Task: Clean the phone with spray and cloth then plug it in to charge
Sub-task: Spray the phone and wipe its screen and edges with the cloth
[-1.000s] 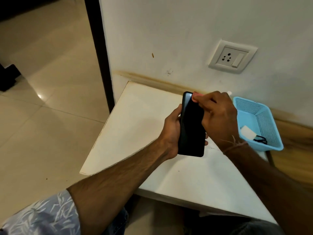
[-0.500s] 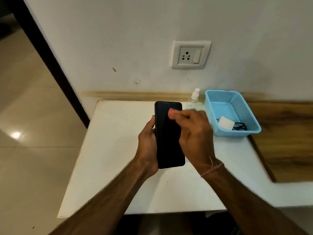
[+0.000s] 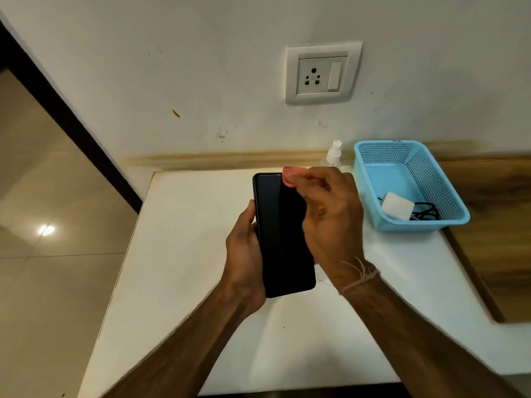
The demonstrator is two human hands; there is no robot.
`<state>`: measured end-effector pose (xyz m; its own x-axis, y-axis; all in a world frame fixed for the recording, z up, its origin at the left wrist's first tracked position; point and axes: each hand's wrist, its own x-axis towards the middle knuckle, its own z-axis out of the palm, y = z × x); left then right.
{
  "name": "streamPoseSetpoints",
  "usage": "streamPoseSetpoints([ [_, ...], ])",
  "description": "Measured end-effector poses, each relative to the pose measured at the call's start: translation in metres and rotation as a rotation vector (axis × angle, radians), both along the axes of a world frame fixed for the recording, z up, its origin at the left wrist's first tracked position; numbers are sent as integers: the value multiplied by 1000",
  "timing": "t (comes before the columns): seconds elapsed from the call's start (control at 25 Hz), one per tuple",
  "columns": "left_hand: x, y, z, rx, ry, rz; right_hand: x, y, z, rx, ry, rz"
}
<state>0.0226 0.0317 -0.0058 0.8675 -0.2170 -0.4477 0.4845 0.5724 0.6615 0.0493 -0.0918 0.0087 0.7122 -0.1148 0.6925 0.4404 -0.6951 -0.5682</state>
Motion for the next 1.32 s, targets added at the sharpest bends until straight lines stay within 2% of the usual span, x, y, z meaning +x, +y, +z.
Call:
streamPoseSetpoints([
  [0.08,2,-4,0,30,18,8,0,-2,-3,-41,-50,8],
  [0.12,3,-6,0,27,26,28,-6,14,-7,0,-55,59],
  [0.16,3,-7,-3,-2,30,47,-14,34,-10,232,-53,136],
  [0.24,5,-9,-6,-94,23,89,-27,51,-5,905,18,240],
  [0.28,5,-8,-5,-109,11,93,-31,48,3,790,59,97],
  [0.32,6,-7,-4,-86,-1,85,-28,37,5,322,-11,86],
  [0.36,6,-6,0,-44,-5,71,-13,17,4,124,20,186],
  [0.44,6,-5,4,2,9,18,11,-8,5,-22,79,11],
  [0.48,5,-7,5,32,13,7,14,-11,3,-70,79,1],
  [0.52,4,-8,7,60,20,4,5,-4,-3,-26,20,29],
  [0.56,3,-9,5,81,21,17,-3,16,-6,253,25,120],
  [0.6,2,-11,4,84,19,49,-17,38,-8,705,54,382],
  [0.64,3,-12,0,76,1,74,-22,44,-8,1012,12,428],
  [0.68,3,-12,0,79,-23,92,-30,47,-4,963,38,218],
  [0.72,3,-10,1,63,-15,87,-30,33,0,419,21,138],
  [0.76,3,-9,5,47,12,64,-12,19,2,159,13,217],
  [0.84,3,-7,7,71,30,13,9,-11,6,-13,118,74],
  [0.92,3,-10,6,87,41,5,1,0,4,52,26,19],
  [1.0,2,-14,7,88,66,66,-12,34,5,476,41,47],
  [1.04,2,-15,6,60,63,75,-15,42,4,511,10,99],
  [1.08,2,-14,6,27,57,72,-17,42,3,259,-74,77],
  [1.12,1,-12,6,31,54,61,-13,26,5,-5,-62,124],
  [1.16,2,-11,7,48,55,46,-4,9,4,-153,-51,108],
  [1.2,2,-9,7,64,51,21,3,-5,2,-193,-23,52],
  [1.32,3,-10,8,103,45,19,1,-2,2,-60,17,-29],
])
